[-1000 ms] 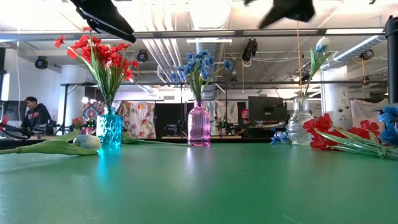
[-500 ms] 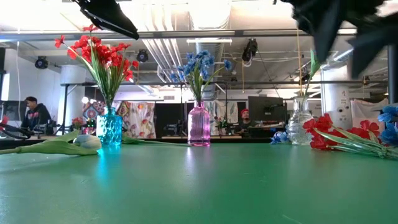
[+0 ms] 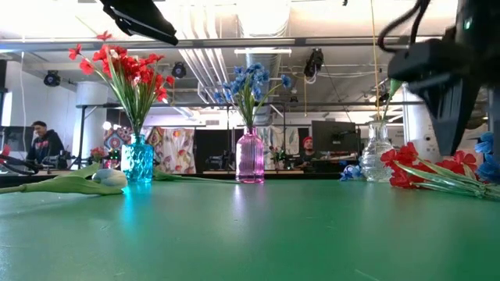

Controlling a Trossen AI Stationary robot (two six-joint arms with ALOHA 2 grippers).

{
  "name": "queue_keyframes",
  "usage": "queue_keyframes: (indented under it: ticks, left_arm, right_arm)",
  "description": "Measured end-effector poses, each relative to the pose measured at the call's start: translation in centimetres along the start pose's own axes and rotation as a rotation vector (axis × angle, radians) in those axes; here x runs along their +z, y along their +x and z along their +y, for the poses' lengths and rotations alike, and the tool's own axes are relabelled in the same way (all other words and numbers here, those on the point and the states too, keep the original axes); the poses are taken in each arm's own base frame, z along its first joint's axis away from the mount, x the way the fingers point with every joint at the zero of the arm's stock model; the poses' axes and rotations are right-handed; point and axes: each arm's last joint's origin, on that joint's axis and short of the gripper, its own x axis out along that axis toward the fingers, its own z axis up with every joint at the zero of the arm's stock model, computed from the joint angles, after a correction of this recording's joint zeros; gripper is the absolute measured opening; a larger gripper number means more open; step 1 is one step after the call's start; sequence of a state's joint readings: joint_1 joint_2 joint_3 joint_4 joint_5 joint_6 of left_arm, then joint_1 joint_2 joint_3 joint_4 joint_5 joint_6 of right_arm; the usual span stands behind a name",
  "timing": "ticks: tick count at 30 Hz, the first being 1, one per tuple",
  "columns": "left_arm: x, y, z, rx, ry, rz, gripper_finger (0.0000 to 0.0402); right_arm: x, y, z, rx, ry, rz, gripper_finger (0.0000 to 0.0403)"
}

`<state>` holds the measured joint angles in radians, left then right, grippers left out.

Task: Sort flowers into vase by color
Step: Put the red flowers into the blue vase

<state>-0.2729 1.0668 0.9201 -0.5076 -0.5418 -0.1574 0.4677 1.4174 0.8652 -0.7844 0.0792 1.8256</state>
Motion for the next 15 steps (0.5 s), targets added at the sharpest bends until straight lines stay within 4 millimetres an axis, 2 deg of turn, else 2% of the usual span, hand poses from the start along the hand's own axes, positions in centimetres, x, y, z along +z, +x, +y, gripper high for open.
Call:
queue_keyframes:
  ticks: [7,15]
  left_arm:
    - [0.0,0.0,0.1,0.030,0.000,-0.005,0.0223]
    - [0.0,0.0,0.2,0.077,-0.027,-0.012,0.0223]
  right_arm:
    - [0.9,2.5,-0.9,0.042,0.032,-0.006,0.0280]
    - [1.5,3.9,-0.9,-0.030,-0.035,-0.009,0.0169]
